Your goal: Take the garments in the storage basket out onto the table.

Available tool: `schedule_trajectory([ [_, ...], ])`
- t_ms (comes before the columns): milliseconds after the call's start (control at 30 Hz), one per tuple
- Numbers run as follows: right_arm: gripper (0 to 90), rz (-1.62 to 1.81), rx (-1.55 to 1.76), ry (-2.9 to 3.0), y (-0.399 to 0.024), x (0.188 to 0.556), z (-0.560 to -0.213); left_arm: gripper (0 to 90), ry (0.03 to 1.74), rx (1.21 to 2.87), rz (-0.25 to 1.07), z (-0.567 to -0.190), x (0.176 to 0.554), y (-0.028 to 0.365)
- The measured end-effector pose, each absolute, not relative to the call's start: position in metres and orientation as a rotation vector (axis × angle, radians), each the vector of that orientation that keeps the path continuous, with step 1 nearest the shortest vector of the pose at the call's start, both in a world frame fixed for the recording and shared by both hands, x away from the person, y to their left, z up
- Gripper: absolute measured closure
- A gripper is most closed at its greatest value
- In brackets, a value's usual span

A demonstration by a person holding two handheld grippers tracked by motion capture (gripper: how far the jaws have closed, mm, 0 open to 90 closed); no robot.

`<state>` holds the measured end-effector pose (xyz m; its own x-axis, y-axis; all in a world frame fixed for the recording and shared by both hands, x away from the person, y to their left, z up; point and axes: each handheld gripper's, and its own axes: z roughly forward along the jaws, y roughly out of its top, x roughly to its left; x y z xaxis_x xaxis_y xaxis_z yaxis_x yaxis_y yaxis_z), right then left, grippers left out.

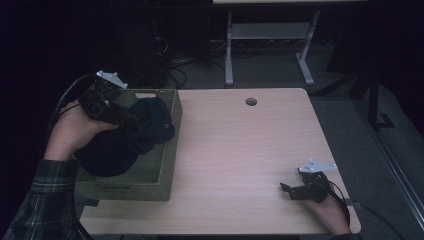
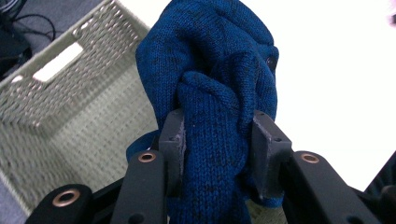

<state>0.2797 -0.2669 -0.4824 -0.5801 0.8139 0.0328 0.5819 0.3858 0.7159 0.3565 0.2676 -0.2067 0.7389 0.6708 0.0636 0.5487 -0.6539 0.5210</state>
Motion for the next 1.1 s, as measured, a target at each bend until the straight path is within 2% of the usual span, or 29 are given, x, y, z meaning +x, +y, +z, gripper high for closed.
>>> schedule_trajectory([
  [1100, 9.6, 1.005, 1.217, 2.325, -0.267, 0.280, -0.482, 61.8, 0.690, 2.486, 0.287, -0.184, 0.371, 0.172],
])
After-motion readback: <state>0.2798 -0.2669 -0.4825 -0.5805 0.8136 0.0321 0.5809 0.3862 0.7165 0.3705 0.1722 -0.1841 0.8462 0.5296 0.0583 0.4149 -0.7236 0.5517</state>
